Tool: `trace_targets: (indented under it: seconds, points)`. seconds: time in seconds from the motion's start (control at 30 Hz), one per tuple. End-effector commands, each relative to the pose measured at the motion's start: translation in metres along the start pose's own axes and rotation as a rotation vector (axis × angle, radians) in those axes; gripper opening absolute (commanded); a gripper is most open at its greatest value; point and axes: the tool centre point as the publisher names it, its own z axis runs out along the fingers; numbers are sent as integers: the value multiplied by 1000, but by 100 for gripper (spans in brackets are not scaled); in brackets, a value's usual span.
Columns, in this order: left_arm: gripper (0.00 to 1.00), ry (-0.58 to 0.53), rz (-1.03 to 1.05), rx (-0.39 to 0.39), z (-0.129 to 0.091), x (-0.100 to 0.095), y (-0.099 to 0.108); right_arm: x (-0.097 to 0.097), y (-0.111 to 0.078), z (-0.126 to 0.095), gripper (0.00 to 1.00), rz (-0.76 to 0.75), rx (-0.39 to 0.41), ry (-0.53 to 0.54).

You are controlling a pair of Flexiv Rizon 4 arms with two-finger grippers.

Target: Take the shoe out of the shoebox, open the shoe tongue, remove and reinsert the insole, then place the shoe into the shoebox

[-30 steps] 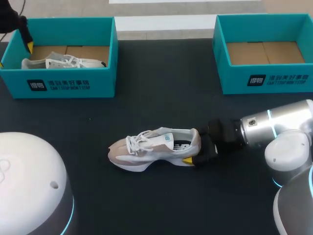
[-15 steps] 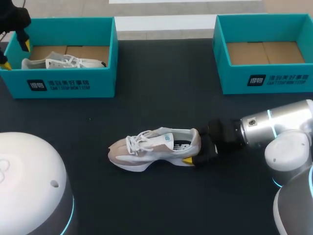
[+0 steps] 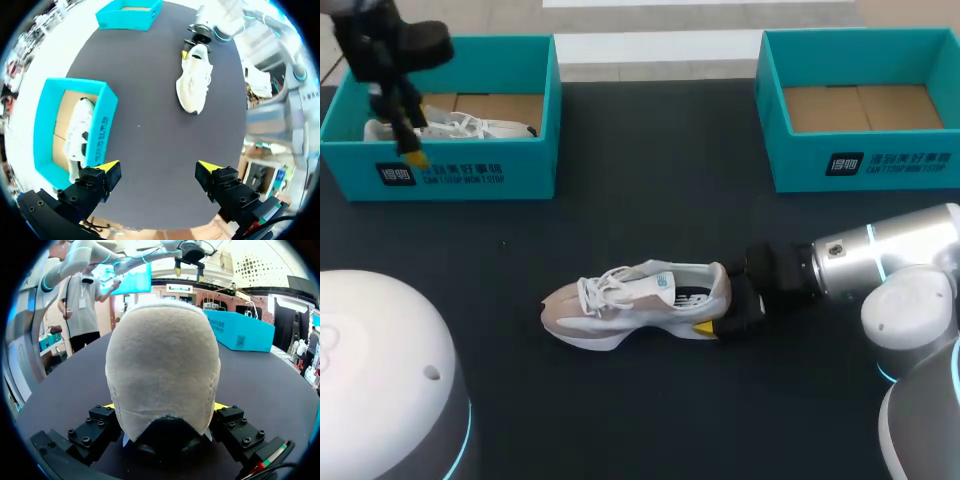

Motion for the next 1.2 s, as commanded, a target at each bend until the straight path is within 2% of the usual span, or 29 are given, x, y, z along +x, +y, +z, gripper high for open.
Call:
trace_targets:
  seconds: [0.03, 0.23, 0.47, 0.73, 0.87, 1.03, 1.2]
  points:
    - [100, -141, -617, 51, 17, 39, -34, 1, -2, 2, 0, -1, 1, -2]
    - [100, -125, -664, 75, 35, 76, -80, 1, -2, 2, 0, -1, 1, -2]
    - [100, -89, -732, 73, 53, 110, -127, 1, -2, 2, 0, -1, 1, -2]
    - [100, -51, -739, 17, 90, 149, -179, 1, -2, 2, 0, -1, 1, -2]
    - [100, -48, -740, -23, 112, 169, -193, 1, -2, 2, 0, -1, 1, -2]
    - [100, -24, -740, -72, 138, 187, -201, 1, -2, 2, 0, -1, 1, -2]
    - [100, 7, -762, -91, 163, 192, -205, 1, -2, 2, 0, -1, 1, -2]
